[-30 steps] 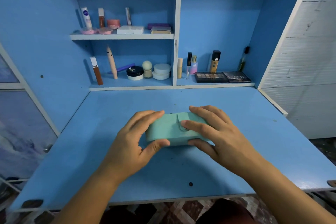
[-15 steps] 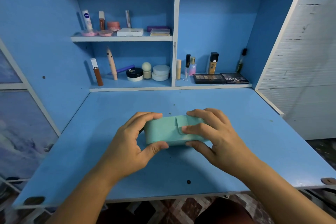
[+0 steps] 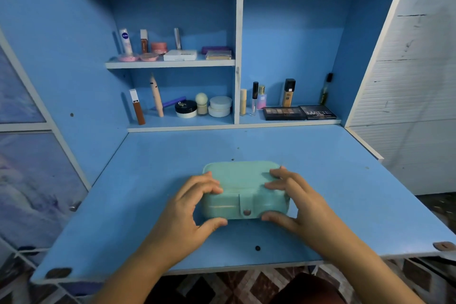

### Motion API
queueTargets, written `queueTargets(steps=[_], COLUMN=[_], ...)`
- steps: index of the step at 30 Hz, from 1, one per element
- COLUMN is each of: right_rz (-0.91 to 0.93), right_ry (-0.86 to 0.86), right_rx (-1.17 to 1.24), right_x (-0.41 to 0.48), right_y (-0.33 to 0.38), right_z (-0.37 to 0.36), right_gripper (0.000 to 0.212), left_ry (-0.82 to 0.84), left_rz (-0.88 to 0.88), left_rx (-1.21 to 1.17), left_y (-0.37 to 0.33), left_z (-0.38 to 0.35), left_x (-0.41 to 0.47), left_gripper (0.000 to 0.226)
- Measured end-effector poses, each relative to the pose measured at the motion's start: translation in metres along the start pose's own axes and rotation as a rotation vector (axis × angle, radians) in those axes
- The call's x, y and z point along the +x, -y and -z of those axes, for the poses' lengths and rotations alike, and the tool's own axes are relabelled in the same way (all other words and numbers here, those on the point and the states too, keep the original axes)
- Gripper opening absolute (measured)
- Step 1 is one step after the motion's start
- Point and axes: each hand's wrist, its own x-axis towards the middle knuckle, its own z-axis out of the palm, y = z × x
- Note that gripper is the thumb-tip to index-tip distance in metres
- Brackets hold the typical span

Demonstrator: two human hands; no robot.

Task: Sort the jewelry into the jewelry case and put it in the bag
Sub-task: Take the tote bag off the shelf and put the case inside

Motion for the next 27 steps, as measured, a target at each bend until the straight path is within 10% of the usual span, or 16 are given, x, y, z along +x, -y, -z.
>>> queueTargets(steps=[17, 21, 27], right_rz=[-0.236, -0.145, 0.057], right_ry=[0.329, 0.323, -0.21], right_rx=[-0.056, -0.175, -0.083], right_x=[0.046, 0.123, 0.268], right_y=[0.001, 0.035, 0.07], right_z=[0.023, 0.068, 0.116], right_gripper=[0.069, 0.053, 0.021], left_ry=[0.377, 0.204, -0.314], left_rz=[0.177, 0.118, 0.01], left_rx=[0.223, 0.273, 0.352], left_y=[0.005, -0.005, -0.009], left_z=[0.018, 0.074, 0.161], left_x=[0.036, 0.122, 0.268], left_gripper=[0.083, 0.071, 0.023])
